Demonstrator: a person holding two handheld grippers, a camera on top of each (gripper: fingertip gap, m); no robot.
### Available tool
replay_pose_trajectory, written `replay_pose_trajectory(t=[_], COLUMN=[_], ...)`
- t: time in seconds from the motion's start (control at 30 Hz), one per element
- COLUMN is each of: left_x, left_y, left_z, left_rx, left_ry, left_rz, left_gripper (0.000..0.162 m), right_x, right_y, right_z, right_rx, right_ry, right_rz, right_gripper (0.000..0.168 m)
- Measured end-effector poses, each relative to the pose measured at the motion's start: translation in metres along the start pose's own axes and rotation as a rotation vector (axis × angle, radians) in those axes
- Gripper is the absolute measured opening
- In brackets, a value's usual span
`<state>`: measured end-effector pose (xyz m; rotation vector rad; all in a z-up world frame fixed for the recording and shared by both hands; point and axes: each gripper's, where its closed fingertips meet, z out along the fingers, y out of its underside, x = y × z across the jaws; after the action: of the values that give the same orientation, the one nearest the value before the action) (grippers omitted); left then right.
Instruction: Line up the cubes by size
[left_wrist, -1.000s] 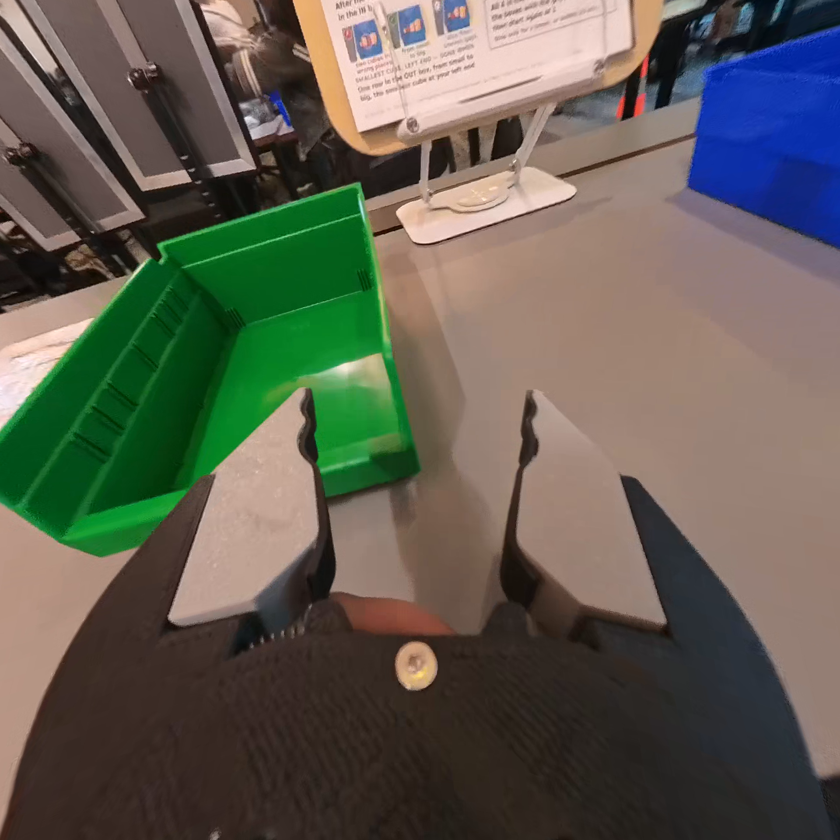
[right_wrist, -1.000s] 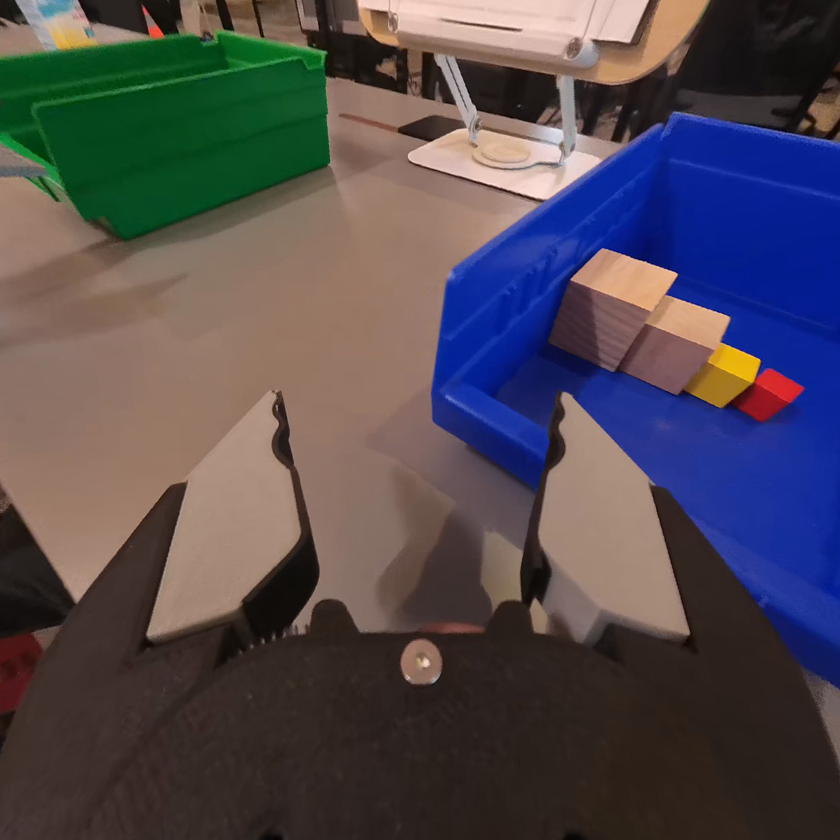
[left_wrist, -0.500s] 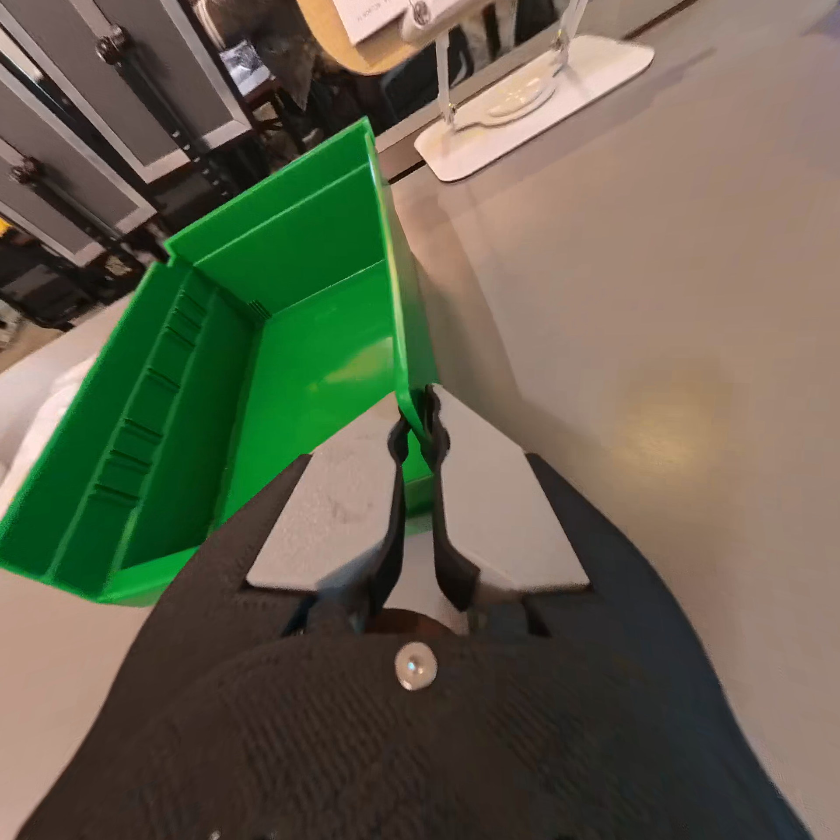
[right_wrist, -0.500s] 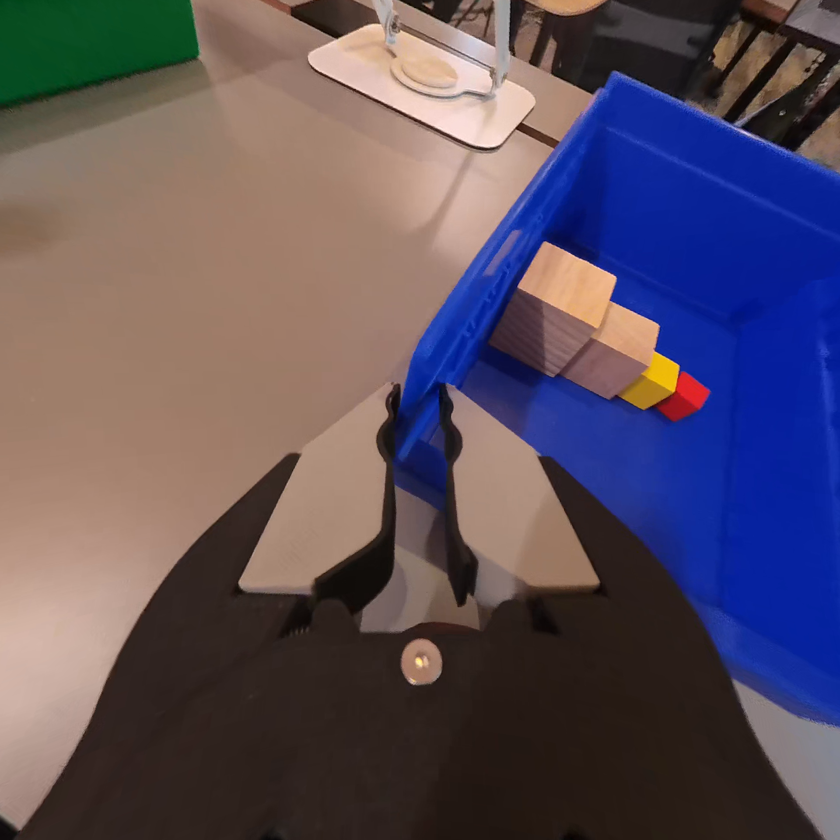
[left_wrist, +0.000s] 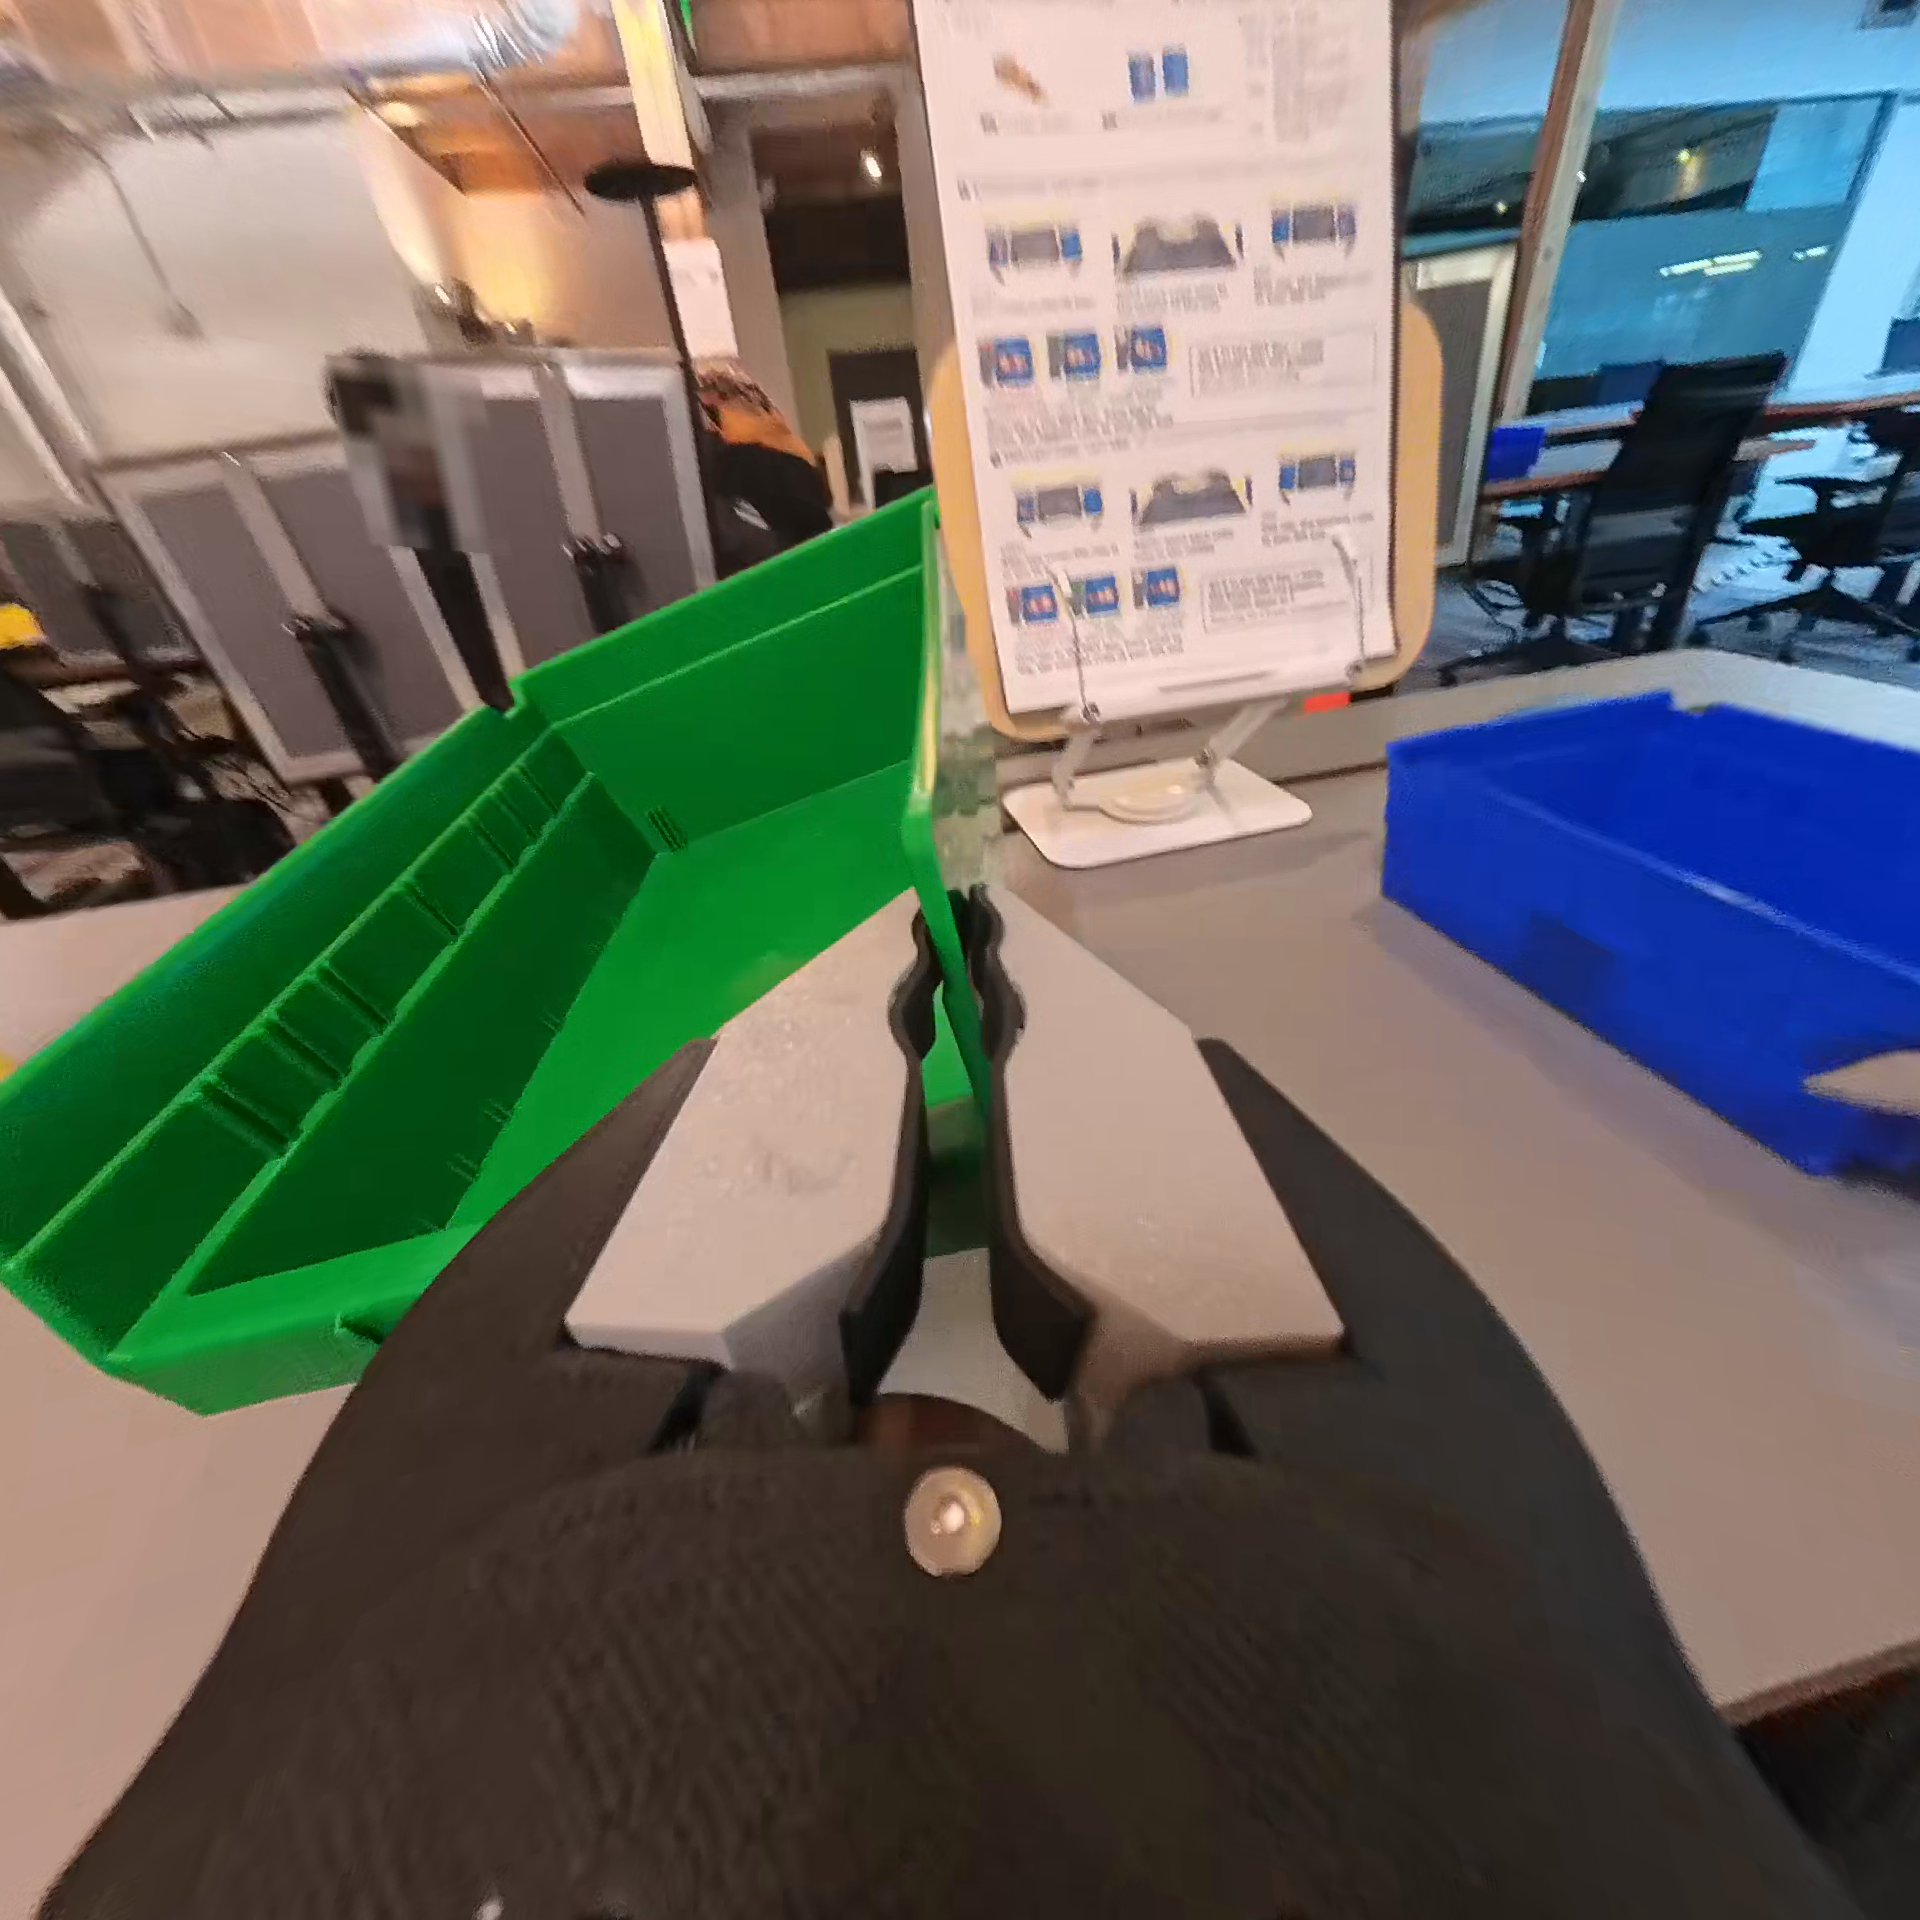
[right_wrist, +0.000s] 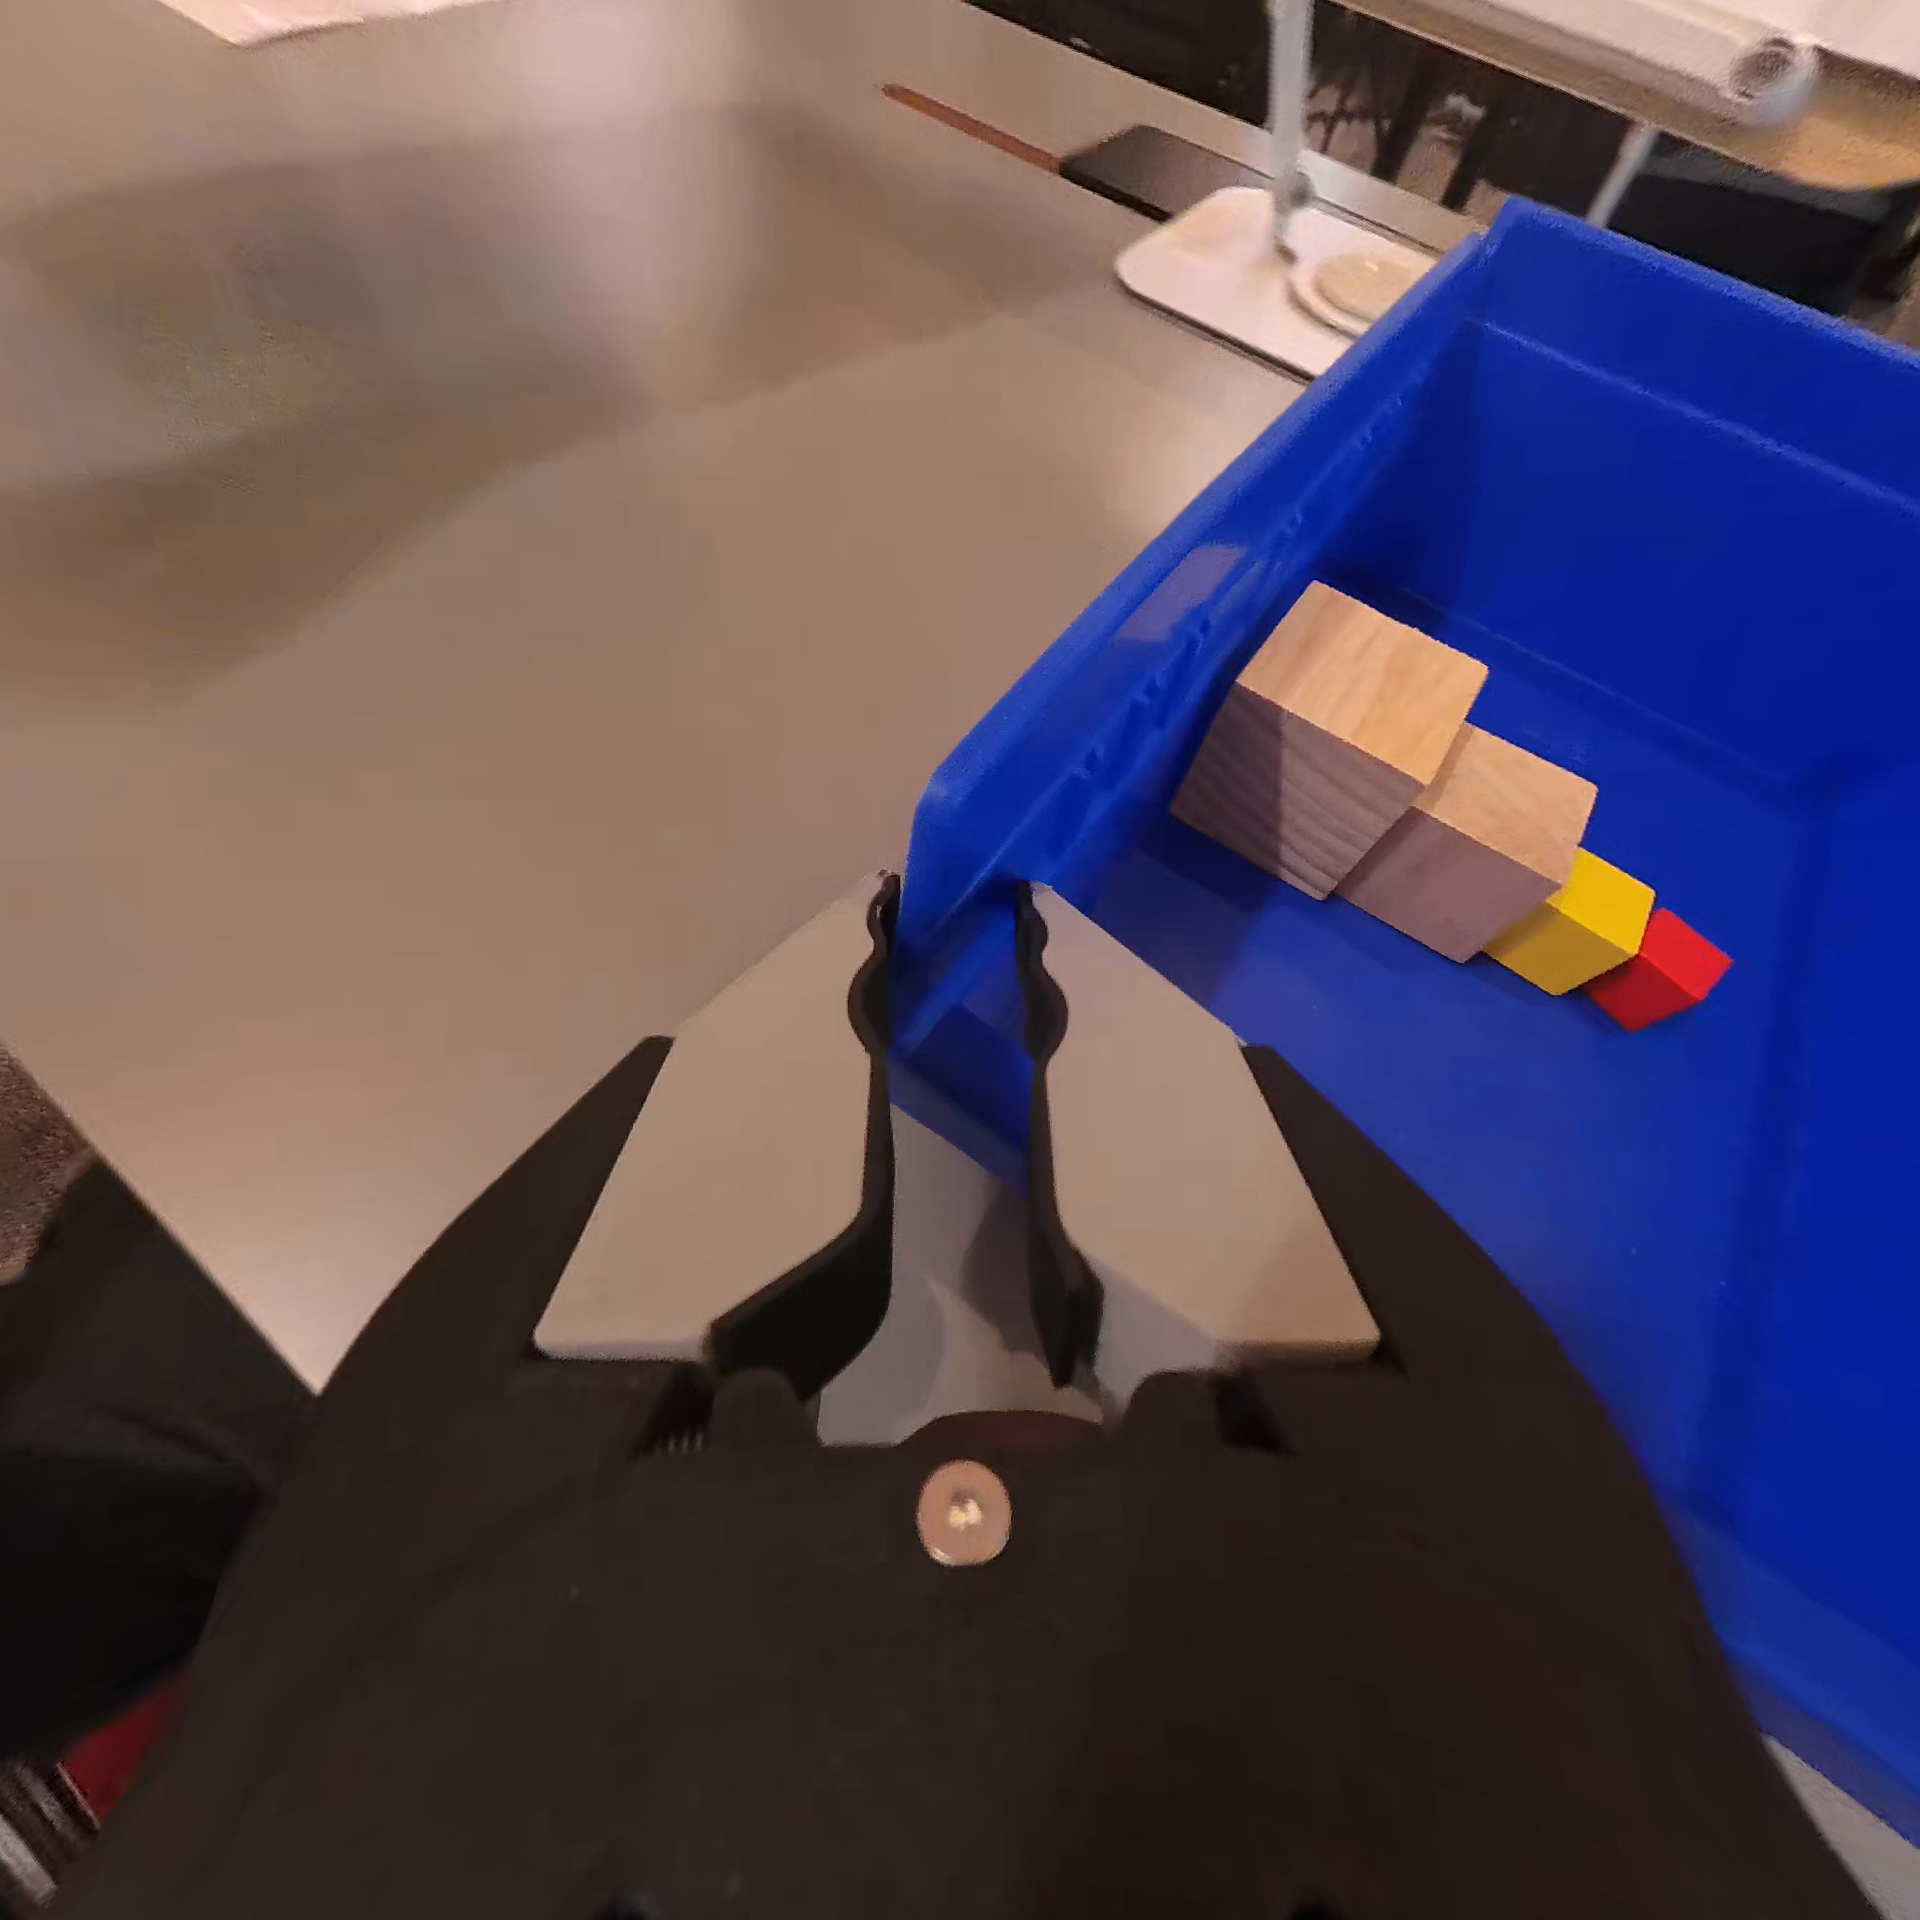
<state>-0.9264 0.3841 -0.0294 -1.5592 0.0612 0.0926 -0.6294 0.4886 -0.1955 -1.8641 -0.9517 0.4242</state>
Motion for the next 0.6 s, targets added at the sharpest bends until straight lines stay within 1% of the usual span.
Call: replay_pose_trajectory(t=[0.13,0.27,0.4,0.5,0.57,0.6], left_x=[-0.009,-0.013,-0.019,-0.027,-0.032,-0.035], left_y=[-0.041,-0.066,-0.075,-0.075,-0.073,-0.070], left_z=[-0.035,-0.056,-0.066,-0.067,-0.069,-0.069], left_rx=[0.084,0.136,0.166,0.173,0.168,0.160], left_ry=[-0.036,-0.039,-0.055,-0.079,-0.097,-0.105], left_rz=[0.027,0.047,0.056,0.056,0.057,0.065], left_gripper=[0.000,0.000,0.000,0.000,0.000,0.000], right_x=[-0.061,-0.126,-0.195,-0.255,-0.281,-0.289], right_y=[-0.026,-0.053,-0.083,-0.107,-0.124,-0.132], right_z=[0.028,0.064,0.099,0.121,0.120,0.112], right_rx=[0.046,0.084,0.085,0.108,0.133,0.160], right_ry=[-0.047,-0.091,-0.184,-0.302,-0.333,-0.359], right_rz=[0.019,0.034,0.066,0.048,-0.020,-0.058], right_gripper=[0.018,0.018,0.019,0.023,0.026,0.029])
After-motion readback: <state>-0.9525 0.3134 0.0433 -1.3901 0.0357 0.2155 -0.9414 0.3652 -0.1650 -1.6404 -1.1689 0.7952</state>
